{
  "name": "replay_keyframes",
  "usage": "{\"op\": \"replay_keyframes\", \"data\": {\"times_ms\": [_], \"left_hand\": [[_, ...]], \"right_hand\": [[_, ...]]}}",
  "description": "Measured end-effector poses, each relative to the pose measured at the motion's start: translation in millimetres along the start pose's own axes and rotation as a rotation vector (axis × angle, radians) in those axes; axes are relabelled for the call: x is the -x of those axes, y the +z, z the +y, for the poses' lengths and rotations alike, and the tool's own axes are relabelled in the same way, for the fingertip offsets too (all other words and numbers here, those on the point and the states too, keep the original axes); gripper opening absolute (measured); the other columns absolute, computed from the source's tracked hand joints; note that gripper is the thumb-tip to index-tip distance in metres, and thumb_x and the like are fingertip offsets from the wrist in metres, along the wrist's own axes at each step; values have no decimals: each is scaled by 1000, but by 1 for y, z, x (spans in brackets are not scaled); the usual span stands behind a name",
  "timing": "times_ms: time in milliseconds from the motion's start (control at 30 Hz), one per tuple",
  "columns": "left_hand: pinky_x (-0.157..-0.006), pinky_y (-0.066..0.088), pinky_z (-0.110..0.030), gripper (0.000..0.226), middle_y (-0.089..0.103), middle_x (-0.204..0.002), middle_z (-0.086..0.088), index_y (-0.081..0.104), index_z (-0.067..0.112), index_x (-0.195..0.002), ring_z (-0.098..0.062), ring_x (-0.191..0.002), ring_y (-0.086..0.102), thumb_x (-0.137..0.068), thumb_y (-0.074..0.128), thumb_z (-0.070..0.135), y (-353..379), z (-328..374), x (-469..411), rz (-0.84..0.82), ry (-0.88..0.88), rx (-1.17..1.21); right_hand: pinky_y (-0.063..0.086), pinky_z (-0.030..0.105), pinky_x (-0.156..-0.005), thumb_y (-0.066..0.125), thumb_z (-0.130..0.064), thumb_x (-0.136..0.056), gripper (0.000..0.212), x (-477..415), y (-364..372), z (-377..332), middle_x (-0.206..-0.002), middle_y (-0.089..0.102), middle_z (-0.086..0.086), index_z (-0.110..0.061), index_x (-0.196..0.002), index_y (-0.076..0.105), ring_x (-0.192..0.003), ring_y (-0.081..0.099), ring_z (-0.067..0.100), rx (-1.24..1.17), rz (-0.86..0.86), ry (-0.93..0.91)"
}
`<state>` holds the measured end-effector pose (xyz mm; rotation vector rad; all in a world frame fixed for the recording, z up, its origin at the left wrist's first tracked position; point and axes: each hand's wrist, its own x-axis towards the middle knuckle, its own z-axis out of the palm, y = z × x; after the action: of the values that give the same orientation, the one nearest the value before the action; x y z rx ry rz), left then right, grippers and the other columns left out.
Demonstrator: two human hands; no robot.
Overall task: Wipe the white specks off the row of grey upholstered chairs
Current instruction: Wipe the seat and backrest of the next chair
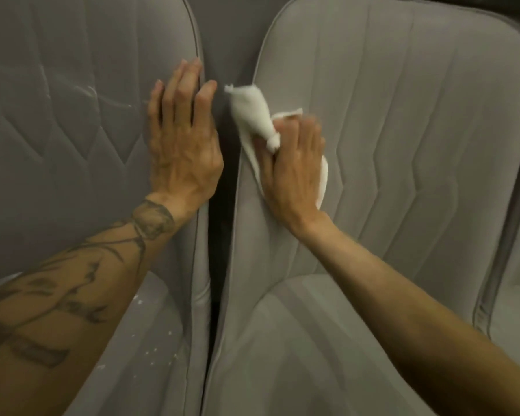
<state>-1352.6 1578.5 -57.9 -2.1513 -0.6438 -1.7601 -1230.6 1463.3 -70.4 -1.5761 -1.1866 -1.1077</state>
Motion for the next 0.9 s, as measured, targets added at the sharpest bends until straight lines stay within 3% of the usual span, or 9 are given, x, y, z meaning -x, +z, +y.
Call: {"op": "replay_keyframes", "data": {"times_ms": [100, 167, 267, 433, 500, 633, 733, 833, 900], "left_hand": [[-128, 21, -50, 49, 45, -160, -14, 52, 9, -144, -31, -153, 35, -96, 47, 4, -1, 2, -1, 9, -11, -13], [-128, 22, -51, 49, 45, -160, -14, 54, 8, -144, -31, -152, 36, -95, 47, 3, -2, 3, -3, 2, -16, 0], [-127, 24, -53, 48, 47, -159, -15, 56, 8, -143, -32, -152, 37, -96, 47, 3, -4, 5, -3, 1, -29, -18], [-126, 27, -53, 49, 49, -157, -15, 59, 7, -140, -32, -150, 41, -94, 44, 4, -8, 9, -3, 0, -27, -63], [-125, 28, -53, 47, 49, -157, -15, 60, 8, -140, -32, -150, 42, -95, 43, 4, -8, 7, -4, -3, -21, -69], [-126, 26, -53, 46, 46, -159, -14, 59, 9, -140, -32, -151, 39, -97, 45, 7, -11, 7, -4, -35, -21, -65], [-127, 24, -52, 47, 44, -161, -15, 58, 8, -142, -33, -152, 37, -98, 43, 9, -17, 10, -5, -92, -26, -67], [-128, 20, -51, 48, 39, -164, -16, 52, 8, -148, -32, -155, 32, -102, 40, 16, -27, 10, -9, -190, -24, -67], [-129, 17, -52, 50, 34, -166, -17, 45, 8, -152, -33, -157, 27, -104, 39, 18, -36, 8, -4, -263, 9, -61]], "right_hand": [[46, 48, -74, 66, -24, -96, 19, 96, -16, -9, -93, 58, 17, -9, -101, 56, -84, 53, 32, -110, -141, -33], [46, 43, -71, 76, -24, -88, 30, 151, -35, -11, -94, 60, 14, -12, -103, 53, -84, 53, 31, -88, -265, -73], [43, 43, -71, 77, -26, -88, 35, 152, -42, -4, -98, 56, 10, -15, -106, 49, -85, 51, 29, -68, -376, -172], [41, 45, -77, 60, -26, -100, 16, 73, -14, -20, -96, 54, 12, -13, -104, 53, -85, 49, 29, -33, -182, 88], [43, 46, -76, 59, -26, -100, 20, 86, -17, -33, -97, 55, 14, -7, -104, 60, -85, 50, 30, -46, -208, 126], [43, 43, -73, 66, -35, -97, 28, 167, -62, -51, -101, 57, 12, -9, -105, 64, -86, 52, 30, -139, -594, -91], [40, 41, -72, 49, -38, -105, 24, 199, -87, -57, -103, 50, 5, -14, -104, 54, -86, 44, 23, -316, -943, -264], [38, 38, -75, 40, -38, -107, 28, 187, -92, -48, -105, 49, 5, -14, -105, 53, -88, 45, 24, -278, -998, -357], [39, 38, -77, 39, -38, -107, 29, 181, -95, -40, -104, 50, 4, -13, -105, 54, -89, 48, 25, -236, -990, -291]]}}
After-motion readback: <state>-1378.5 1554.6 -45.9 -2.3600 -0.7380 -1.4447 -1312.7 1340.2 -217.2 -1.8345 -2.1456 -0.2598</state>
